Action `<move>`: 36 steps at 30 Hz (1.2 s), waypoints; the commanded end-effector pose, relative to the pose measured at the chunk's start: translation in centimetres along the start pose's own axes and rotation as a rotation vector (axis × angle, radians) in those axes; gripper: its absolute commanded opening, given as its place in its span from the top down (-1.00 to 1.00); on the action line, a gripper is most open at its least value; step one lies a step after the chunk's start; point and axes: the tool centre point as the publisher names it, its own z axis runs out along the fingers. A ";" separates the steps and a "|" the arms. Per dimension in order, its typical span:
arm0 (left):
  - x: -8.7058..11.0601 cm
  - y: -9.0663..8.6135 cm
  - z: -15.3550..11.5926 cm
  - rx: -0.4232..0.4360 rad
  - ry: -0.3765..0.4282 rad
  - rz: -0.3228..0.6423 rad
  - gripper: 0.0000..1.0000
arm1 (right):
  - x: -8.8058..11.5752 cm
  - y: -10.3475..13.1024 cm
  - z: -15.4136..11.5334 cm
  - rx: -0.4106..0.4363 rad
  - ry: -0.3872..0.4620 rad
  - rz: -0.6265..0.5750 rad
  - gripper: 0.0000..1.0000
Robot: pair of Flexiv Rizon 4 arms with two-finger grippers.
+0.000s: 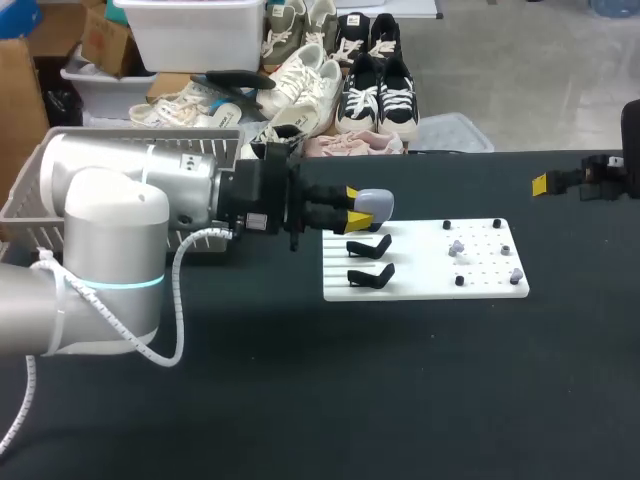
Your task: Pick up each earbud case from the left stands, insert the matching earbuds, close the lid, and place the case in the box.
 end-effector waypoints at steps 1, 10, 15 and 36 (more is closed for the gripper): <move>0.0 -0.3 0.1 -0.017 -0.003 0.002 1.00 | 0.0 -0.1 0.0 -0.005 0.001 -0.001 -1.00; 0.0 -0.3 0.1 -0.017 -0.003 0.002 1.00 | 0.0 -0.1 0.0 -0.005 0.001 -0.001 -1.00; 0.0 -0.3 0.1 -0.017 -0.003 0.002 1.00 | 0.0 -0.1 0.0 -0.005 0.001 -0.001 -1.00; 0.8 0.1 3.0 0.099 -0.073 -0.011 1.00 | 0.0 -0.1 0.0 -0.005 0.001 -0.001 -1.00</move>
